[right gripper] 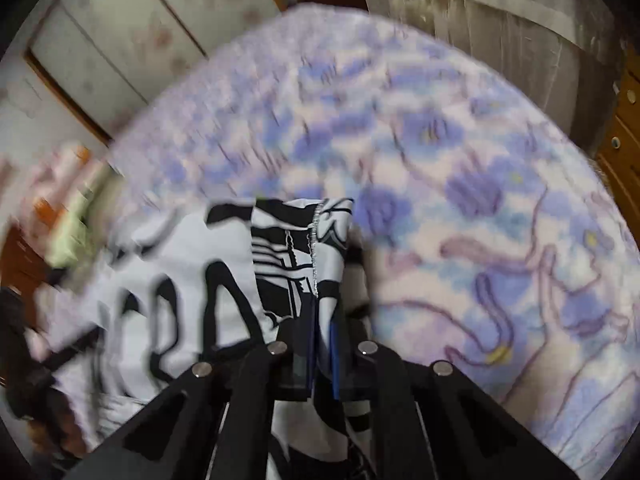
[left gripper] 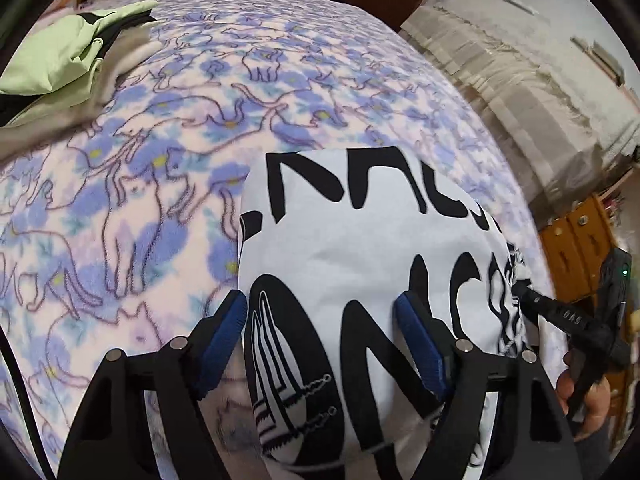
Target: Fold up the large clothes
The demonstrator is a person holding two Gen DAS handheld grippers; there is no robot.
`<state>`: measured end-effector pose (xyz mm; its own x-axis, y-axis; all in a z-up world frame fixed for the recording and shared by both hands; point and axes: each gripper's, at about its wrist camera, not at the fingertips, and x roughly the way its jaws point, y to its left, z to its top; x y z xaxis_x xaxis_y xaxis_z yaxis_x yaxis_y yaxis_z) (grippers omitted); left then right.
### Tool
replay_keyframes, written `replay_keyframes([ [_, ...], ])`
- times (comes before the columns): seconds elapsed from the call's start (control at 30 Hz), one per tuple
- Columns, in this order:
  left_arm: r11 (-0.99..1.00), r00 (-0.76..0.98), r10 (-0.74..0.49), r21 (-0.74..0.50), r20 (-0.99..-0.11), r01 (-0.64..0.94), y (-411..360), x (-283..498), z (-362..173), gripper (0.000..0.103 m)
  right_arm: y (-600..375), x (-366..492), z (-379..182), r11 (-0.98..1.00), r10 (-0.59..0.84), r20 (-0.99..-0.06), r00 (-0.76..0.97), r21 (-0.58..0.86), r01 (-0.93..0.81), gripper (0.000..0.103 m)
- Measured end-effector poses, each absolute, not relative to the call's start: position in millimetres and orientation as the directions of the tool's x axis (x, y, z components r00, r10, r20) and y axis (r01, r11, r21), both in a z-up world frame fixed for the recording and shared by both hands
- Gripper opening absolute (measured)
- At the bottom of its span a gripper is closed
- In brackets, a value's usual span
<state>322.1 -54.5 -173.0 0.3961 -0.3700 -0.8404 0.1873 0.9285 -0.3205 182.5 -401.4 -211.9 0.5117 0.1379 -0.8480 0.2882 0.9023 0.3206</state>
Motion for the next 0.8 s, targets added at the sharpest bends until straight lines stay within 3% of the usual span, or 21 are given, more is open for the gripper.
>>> replay_keyframes([
  [0.07, 0.942, 0.407, -0.332, -0.275, -0.851, 0.193, -59, 322, -175, 0.077, -394, 186, -218, 0.919, 0.091, -0.868, 0.489, 0.262, 0.295, 0.007],
  [0.23, 0.948, 0.407, -0.317, -0.267, -0.857, 0.175, -54, 315, -163, 0.076, -387, 171, -187, 0.918, 0.043, -0.854, 0.518, 0.238, 0.317, 0.022],
  [0.4, 0.956, 0.426, -0.281, -0.215, -0.860, 0.198, -55, 294, -145, 0.077, -381, 146, -163, 0.923, 0.025, -0.824, 0.566, 0.237, 0.304, 0.023],
  [0.8, 0.949, 0.407, -0.309, -0.249, -0.860, 0.195, -40, 234, -111, 0.077, -349, 84, -139, 0.931, 0.017, -0.825, 0.565, 0.219, 0.291, 0.023],
])
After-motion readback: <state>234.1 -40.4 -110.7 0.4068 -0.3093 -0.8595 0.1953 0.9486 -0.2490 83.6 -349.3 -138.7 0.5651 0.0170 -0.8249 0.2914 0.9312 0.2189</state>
